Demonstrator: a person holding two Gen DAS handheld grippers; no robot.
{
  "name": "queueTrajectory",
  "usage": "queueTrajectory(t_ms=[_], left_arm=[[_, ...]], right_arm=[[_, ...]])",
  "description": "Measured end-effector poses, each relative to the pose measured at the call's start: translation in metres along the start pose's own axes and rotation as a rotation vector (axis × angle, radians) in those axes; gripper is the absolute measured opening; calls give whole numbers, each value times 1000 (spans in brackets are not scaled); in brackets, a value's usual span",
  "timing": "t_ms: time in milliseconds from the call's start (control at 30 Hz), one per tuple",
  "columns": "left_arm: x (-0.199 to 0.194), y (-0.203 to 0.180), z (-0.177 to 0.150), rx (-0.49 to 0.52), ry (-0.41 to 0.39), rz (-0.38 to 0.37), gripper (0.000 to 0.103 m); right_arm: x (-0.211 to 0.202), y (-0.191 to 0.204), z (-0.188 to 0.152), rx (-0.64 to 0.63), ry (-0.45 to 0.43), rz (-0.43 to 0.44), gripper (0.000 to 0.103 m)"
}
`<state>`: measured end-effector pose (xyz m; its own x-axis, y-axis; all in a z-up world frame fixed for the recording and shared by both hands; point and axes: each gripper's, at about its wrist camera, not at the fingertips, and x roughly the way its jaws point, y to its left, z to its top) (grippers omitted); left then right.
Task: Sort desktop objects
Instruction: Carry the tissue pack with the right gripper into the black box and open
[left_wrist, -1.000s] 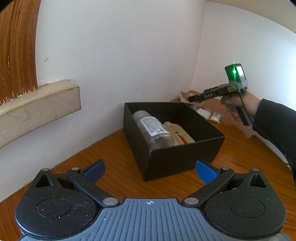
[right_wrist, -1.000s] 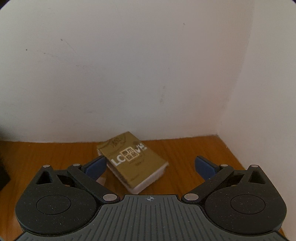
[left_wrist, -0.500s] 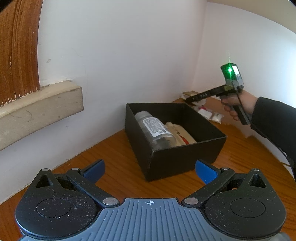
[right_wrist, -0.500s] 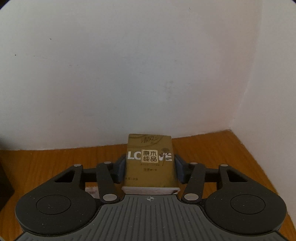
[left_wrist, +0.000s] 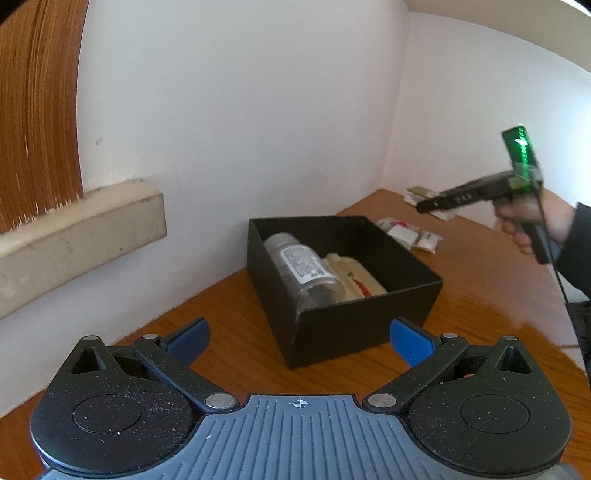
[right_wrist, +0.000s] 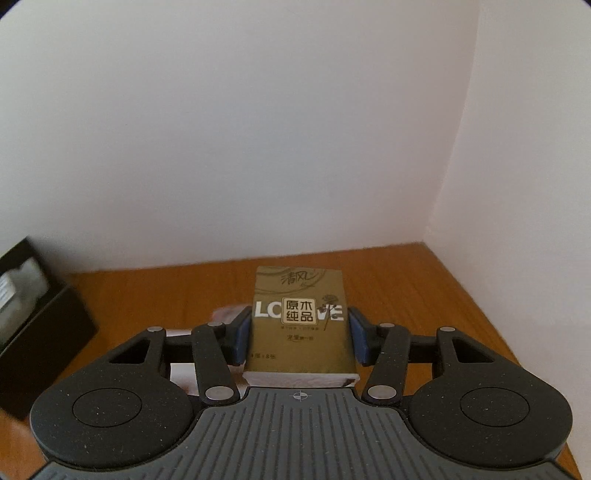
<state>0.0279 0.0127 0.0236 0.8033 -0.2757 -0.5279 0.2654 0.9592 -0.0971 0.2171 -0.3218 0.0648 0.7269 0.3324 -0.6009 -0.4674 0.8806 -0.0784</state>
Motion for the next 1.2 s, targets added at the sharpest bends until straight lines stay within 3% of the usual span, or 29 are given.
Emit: queueTrajectory(t_ms=[367, 767, 1200], left_arm=[[-12, -8, 9, 37, -8, -19, 103], [-24, -7, 15, 60, -6, -24, 103], [-31, -17, 17, 99, 4, -52, 103]], right_arm=[[-67, 49, -34, -20, 12, 25, 52], [-82, 73, -80, 39, 31, 39, 52], [-97, 101, -96, 31, 34, 41, 52]])
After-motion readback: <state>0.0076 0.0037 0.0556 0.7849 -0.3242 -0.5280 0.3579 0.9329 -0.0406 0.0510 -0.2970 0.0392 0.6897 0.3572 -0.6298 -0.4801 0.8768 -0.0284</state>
